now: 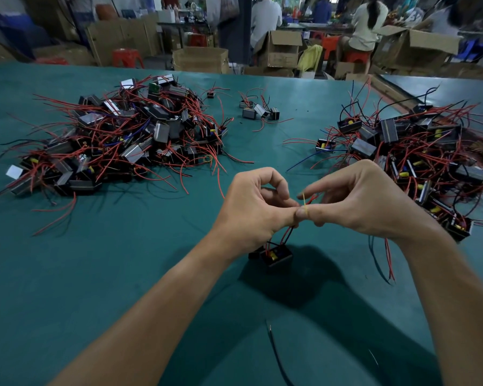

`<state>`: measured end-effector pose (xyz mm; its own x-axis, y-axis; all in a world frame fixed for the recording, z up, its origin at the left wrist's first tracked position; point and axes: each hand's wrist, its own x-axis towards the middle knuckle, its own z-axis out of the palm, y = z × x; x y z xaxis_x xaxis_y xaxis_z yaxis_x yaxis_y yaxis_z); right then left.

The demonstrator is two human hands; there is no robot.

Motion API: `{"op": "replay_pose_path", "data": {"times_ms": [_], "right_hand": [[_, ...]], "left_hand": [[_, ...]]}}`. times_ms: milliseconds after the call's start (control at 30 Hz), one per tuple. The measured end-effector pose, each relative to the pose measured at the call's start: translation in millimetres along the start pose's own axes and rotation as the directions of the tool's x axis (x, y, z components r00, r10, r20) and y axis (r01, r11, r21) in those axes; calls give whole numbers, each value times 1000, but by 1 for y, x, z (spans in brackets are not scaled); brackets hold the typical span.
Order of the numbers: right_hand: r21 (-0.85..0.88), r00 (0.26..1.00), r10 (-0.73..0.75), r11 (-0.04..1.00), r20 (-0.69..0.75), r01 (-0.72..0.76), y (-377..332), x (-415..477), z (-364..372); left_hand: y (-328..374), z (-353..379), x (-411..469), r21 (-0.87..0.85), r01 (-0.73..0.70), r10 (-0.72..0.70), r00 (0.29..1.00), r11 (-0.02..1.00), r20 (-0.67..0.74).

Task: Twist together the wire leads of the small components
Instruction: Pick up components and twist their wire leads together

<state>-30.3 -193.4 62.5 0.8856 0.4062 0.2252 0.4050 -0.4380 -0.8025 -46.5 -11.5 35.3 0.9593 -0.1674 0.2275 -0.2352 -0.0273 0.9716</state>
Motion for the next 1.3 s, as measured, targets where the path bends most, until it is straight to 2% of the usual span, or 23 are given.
{"op": "replay_pose_path", "data": {"times_ms": [167, 367, 467, 567, 933, 1067, 1200, 1300], "right_hand": [[76, 996, 38, 996, 85, -45, 4, 2, 1], [86, 1000, 6, 996, -13, -5, 10, 6, 4], [80, 999, -22, 996, -43, 26, 10, 6, 5], [60, 999, -14, 998, -33, 16, 11, 5, 4], [122, 1000, 28, 992, 6, -29, 8, 5, 5], [172, 999, 35, 985, -18, -32, 7, 4, 6], [249, 978, 60, 968, -201, -8, 8, 5, -2], [268, 962, 31, 962, -273, 45, 7, 4, -7]], "left_hand": [[2, -5, 0, -18, 2, 0, 993, 1000, 118], [2, -16, 1, 10, -11, 8, 967, 1000, 256], [2, -14, 2, 13, -33, 30, 981, 999, 190], [0, -11, 3, 85, -85, 73, 988, 993, 136], [-2, -12, 0, 112, -85, 68, 987, 990, 147], [-5, -15, 1, 248, -130, 105, 988, 960, 114], [-9, -16, -1, 539, -227, 73, 954, 811, 292], [-9, -14, -3, 648, -234, -19, 934, 725, 358]]}}
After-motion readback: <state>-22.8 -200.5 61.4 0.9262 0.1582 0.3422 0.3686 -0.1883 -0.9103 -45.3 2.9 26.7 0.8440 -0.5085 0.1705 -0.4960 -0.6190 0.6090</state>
